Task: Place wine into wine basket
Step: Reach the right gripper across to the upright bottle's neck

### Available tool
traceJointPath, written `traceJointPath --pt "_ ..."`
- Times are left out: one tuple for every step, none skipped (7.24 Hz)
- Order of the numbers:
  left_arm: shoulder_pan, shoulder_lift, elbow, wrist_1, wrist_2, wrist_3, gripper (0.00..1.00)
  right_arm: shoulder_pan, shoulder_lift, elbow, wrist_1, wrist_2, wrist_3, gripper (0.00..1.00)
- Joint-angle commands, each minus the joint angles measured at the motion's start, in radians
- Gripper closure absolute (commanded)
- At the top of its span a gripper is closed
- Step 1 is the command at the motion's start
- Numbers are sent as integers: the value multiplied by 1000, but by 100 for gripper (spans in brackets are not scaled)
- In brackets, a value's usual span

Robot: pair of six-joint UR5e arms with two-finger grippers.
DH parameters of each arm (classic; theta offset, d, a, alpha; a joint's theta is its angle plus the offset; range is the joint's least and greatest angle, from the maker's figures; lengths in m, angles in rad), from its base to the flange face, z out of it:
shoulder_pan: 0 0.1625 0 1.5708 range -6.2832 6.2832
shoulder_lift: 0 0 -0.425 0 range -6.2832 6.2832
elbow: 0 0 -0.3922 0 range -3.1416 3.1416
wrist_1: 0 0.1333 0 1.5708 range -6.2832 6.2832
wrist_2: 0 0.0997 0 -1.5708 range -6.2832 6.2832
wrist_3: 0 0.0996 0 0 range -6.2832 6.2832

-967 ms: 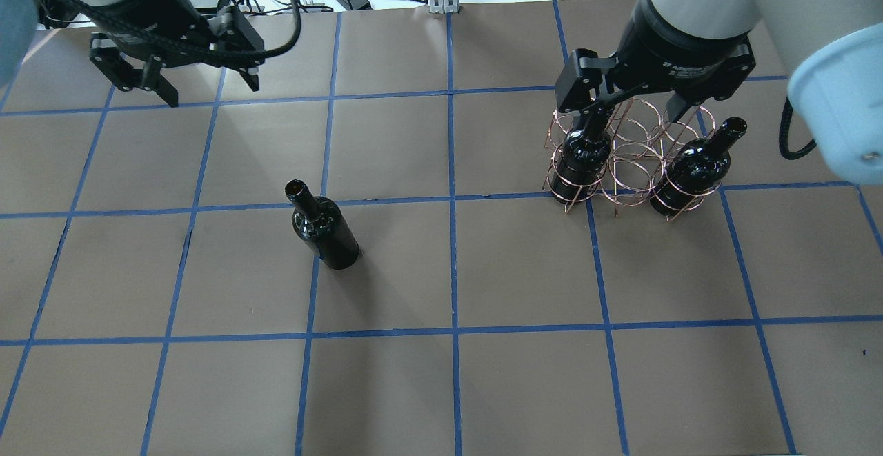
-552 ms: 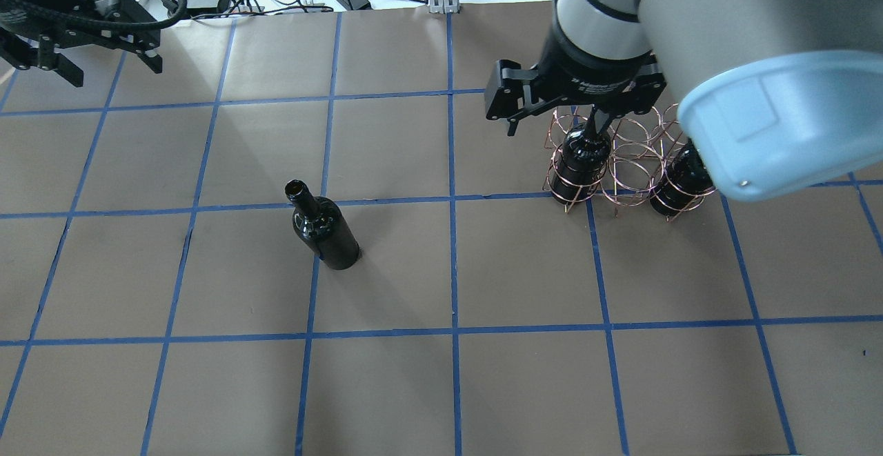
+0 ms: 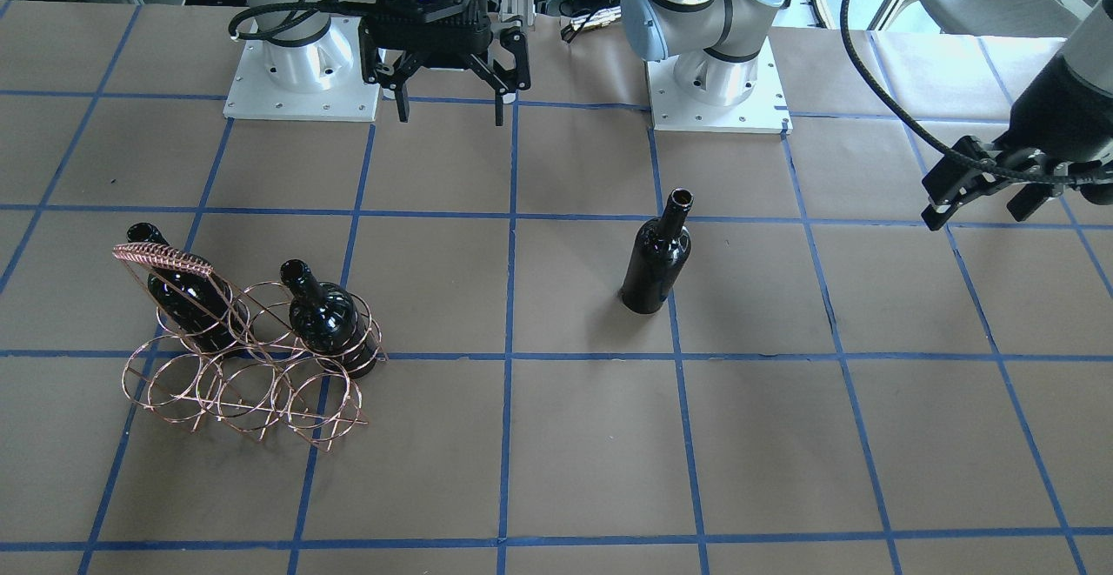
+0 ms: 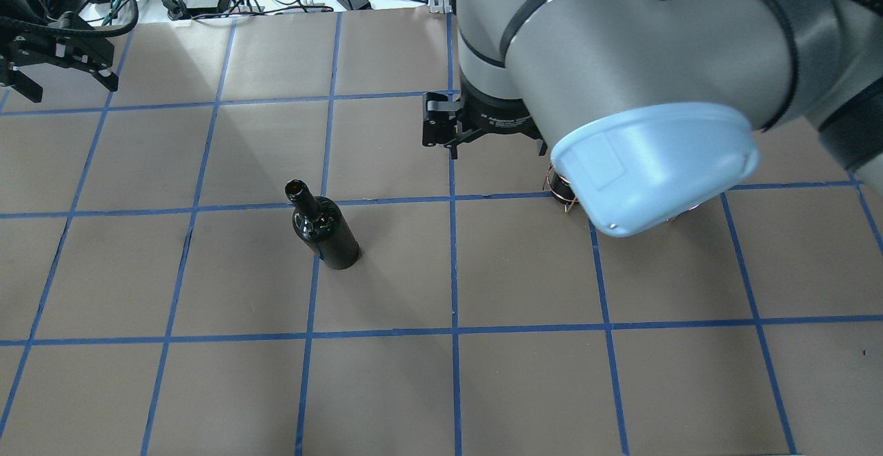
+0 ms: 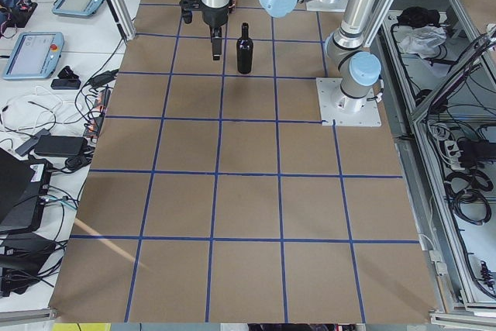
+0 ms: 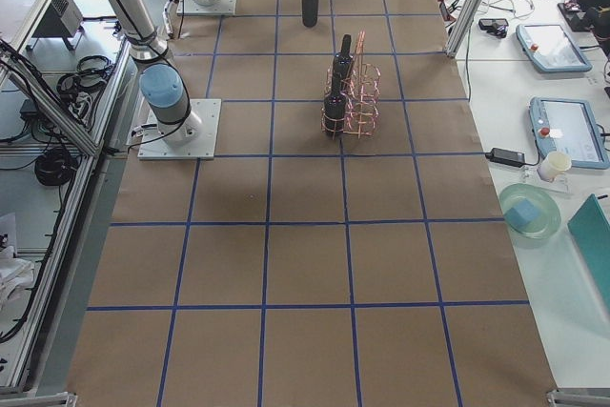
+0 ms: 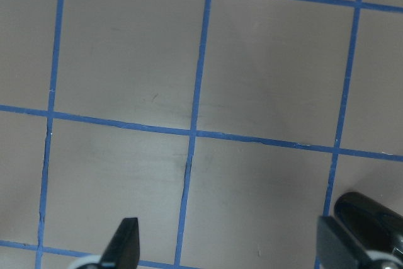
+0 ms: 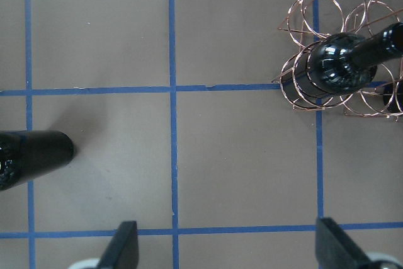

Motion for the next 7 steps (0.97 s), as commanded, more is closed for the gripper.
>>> traceJointPath --pt "41 -17 -2 37 2 1 0 95 129 -115 -10 28 91 0" --pt "41 0 -4 26 7 -1 0 159 200 -169 -40 74 287 0" --pt "47 5 -7 0 7 1 0 208 277 -195 -130 77 374 0" --pt "55 5 -28 -7 5 1 0 239 306 -211 -137 76 413 0" --pt "64 8 -50 -1 5 1 0 253 320 -214 -139 74 452 0" --pt "73 8 -56 0 2 1 0 259 331 -218 -145 71 453 0" --pt "75 8 -58 -3 -1 1 0 259 348 -232 -146 64 457 0"
